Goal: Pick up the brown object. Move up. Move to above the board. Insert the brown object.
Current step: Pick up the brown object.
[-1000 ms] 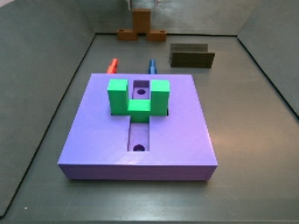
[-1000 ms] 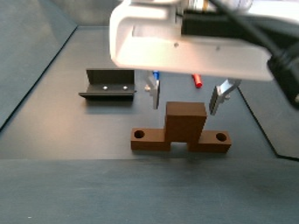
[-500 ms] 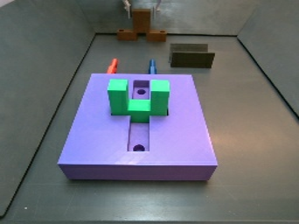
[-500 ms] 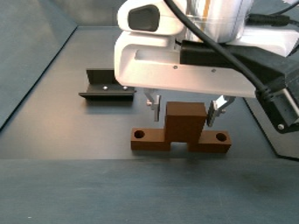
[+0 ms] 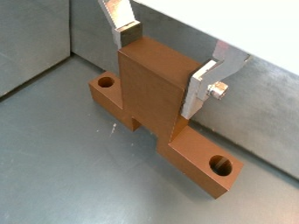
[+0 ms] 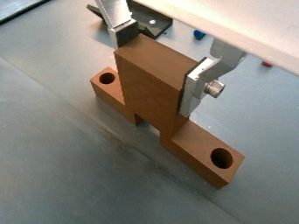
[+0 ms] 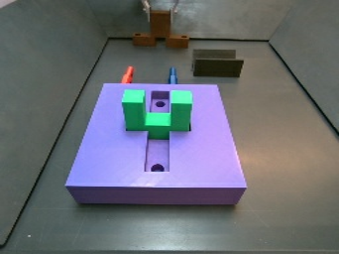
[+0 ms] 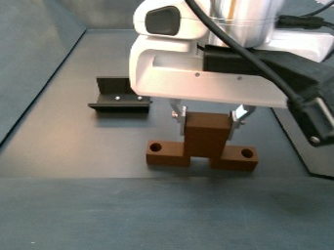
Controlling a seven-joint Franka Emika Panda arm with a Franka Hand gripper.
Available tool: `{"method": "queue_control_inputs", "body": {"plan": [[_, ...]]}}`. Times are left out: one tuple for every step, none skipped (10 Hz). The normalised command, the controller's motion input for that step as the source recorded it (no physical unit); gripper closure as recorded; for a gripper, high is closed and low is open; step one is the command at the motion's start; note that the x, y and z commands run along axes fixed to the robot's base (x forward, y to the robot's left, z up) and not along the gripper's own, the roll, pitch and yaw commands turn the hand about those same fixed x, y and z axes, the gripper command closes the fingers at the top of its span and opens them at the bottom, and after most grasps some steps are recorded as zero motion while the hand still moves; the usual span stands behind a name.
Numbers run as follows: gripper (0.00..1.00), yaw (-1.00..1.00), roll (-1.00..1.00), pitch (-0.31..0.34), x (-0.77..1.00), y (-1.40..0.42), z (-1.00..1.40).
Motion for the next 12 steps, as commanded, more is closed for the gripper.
{"method": "queue_control_inputs", "body": {"plan": [[1.00,0.00,0.00,0.000,0.00,0.00,0.00],[1.00,0.00,0.00,0.000,0.00,0.00,0.00],[1.00,0.00,0.00,0.000,0.00,0.00,0.00],[1.00,0.00,0.00,0.000,0.00,0.00,0.00],[1.00,0.00,0.00,0.000,0.00,0.00,0.00],[1.00,0.00,0.00,0.000,0.00,0.00,0.00],[1.00,0.00,0.00,0.000,0.00,0.00,0.00],[1.00,0.00,0.00,0.000,0.00,0.00,0.00],[1.00,0.00,0.00,0.000,0.00,0.00,0.00],[1.00,0.00,0.00,0.000,0.00,0.00,0.00],[1.00,0.00,0.00,0.000,0.00,0.00,0.00],[1.00,0.00,0.00,0.000,0.00,0.00,0.00]]}}
